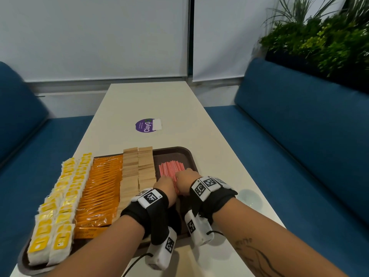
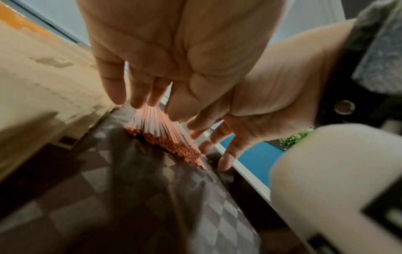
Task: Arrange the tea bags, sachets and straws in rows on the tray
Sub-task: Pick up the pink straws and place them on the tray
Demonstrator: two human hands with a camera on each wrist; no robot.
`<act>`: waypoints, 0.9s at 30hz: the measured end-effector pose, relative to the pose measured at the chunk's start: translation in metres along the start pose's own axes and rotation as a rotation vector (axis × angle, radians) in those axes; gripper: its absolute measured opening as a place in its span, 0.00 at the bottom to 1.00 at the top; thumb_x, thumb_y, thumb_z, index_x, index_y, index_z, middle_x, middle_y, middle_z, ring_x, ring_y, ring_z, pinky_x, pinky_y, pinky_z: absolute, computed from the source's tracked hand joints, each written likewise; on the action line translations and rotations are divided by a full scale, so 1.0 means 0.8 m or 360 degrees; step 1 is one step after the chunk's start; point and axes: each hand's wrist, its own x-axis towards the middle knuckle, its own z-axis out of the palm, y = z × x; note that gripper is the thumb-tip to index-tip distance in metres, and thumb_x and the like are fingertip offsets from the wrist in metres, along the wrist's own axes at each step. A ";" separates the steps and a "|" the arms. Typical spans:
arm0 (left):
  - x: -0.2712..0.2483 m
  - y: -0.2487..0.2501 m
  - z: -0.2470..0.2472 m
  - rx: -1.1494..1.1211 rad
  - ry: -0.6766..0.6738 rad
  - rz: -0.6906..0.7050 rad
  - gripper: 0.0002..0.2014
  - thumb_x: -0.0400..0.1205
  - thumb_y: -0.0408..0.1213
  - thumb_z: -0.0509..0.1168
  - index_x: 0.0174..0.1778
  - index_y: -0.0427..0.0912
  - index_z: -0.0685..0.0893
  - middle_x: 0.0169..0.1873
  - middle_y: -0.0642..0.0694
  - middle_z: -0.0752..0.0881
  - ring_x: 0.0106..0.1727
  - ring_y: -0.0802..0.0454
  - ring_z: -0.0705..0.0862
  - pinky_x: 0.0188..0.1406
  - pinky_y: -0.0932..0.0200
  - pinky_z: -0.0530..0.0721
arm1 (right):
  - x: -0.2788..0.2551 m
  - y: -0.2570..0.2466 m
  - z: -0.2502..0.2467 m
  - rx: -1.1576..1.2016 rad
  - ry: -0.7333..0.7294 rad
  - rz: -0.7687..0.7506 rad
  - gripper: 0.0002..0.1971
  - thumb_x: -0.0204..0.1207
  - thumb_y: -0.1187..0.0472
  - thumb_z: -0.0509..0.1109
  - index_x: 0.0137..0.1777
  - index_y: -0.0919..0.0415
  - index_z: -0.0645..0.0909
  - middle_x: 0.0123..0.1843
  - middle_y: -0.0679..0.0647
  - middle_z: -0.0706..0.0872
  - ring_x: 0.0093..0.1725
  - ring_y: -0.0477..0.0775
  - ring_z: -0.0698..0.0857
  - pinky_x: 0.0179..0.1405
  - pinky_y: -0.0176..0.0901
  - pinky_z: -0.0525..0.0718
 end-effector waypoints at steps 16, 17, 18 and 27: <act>-0.077 -0.012 -0.040 -0.0490 0.0244 0.0160 0.25 0.82 0.28 0.59 0.76 0.46 0.70 0.74 0.46 0.72 0.67 0.53 0.77 0.62 0.59 0.78 | -0.043 0.012 -0.035 0.0550 0.0250 -0.0166 0.23 0.81 0.63 0.63 0.75 0.62 0.71 0.74 0.59 0.74 0.71 0.57 0.76 0.68 0.47 0.76; -0.091 -0.020 -0.046 -0.0576 0.0309 0.0173 0.23 0.82 0.30 0.60 0.74 0.48 0.71 0.72 0.48 0.74 0.62 0.56 0.79 0.56 0.64 0.78 | -0.056 0.016 -0.041 0.0679 0.0332 -0.0195 0.21 0.80 0.62 0.65 0.73 0.61 0.73 0.72 0.57 0.77 0.68 0.55 0.78 0.67 0.46 0.77; -0.108 -0.030 -0.053 -0.0649 0.0367 0.0189 0.21 0.82 0.32 0.61 0.72 0.48 0.73 0.69 0.50 0.77 0.58 0.57 0.79 0.52 0.66 0.76 | -0.070 0.021 -0.047 0.0801 0.0404 -0.0221 0.19 0.79 0.61 0.67 0.70 0.59 0.76 0.68 0.55 0.80 0.64 0.53 0.80 0.63 0.45 0.78; -0.226 -0.195 -0.026 -0.0700 0.0429 -0.0034 0.09 0.79 0.33 0.68 0.47 0.54 0.82 0.47 0.54 0.85 0.49 0.54 0.83 0.48 0.59 0.80 | -0.183 0.021 0.023 0.0756 0.0257 -0.0345 0.10 0.78 0.56 0.70 0.58 0.53 0.84 0.54 0.46 0.84 0.55 0.46 0.82 0.59 0.40 0.80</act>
